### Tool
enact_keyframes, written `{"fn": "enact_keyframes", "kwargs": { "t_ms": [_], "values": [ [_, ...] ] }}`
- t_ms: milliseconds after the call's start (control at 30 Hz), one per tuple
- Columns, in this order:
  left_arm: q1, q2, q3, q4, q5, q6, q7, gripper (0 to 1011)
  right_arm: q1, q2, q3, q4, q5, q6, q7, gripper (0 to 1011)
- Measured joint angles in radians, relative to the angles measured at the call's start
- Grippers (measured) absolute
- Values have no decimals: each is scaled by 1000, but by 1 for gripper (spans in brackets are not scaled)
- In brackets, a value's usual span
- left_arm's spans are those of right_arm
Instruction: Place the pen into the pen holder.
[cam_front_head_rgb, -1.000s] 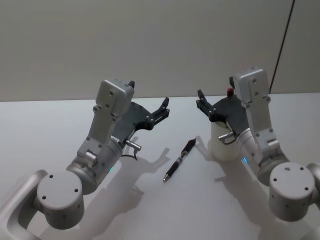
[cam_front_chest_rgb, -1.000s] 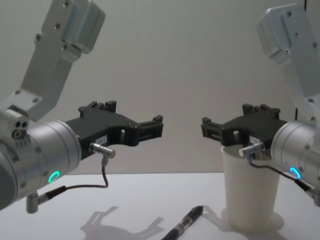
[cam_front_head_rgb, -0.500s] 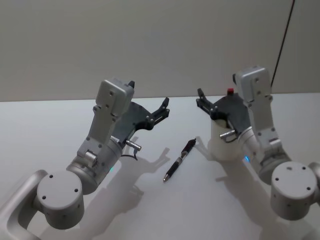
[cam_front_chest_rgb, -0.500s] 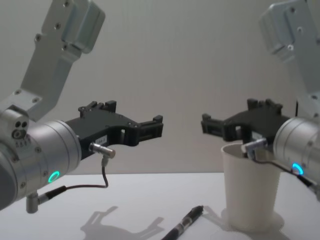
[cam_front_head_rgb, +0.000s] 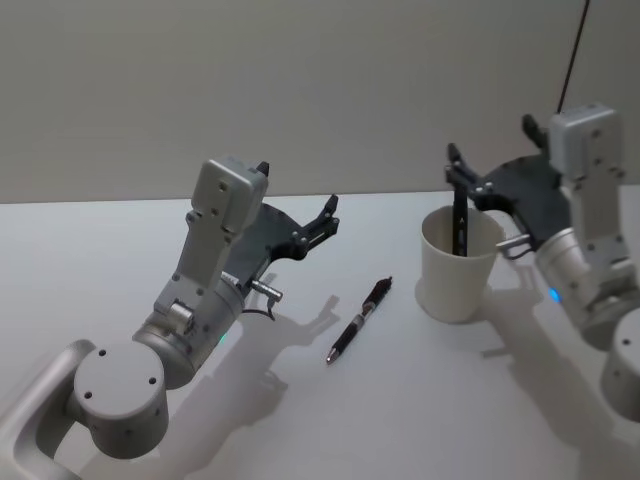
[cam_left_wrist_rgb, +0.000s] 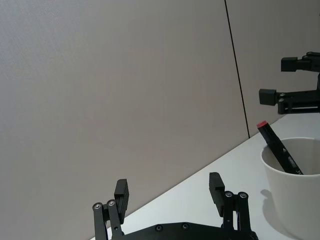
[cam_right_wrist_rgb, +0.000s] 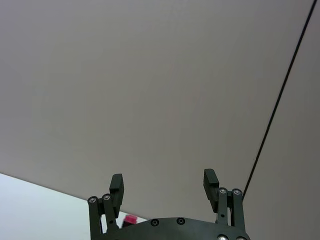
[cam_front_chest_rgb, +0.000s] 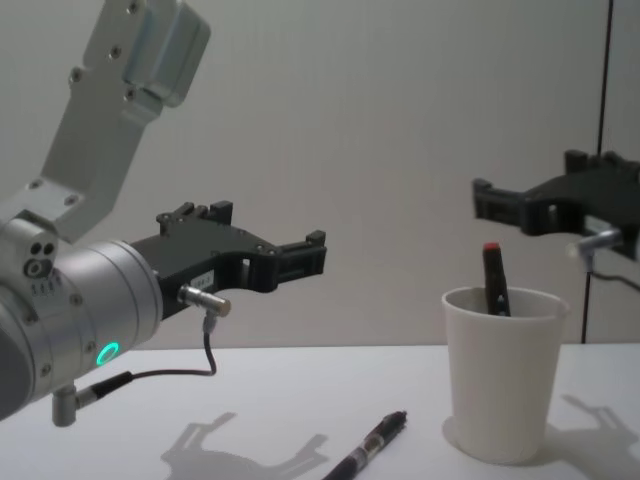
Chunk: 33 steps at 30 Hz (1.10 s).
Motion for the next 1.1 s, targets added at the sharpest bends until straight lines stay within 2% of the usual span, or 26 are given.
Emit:
{"fn": "enact_keyframes", "kwargs": {
  "t_ms": [333, 1100],
  "values": [
    [0, 0, 0, 0, 0, 0, 0, 1001, -4, 42, 43, -14, 57, 3, 38, 1001],
    [0, 0, 0, 0, 0, 0, 0, 1001, -6, 67, 69, -23, 91, 6, 63, 1001]
  ]
}}
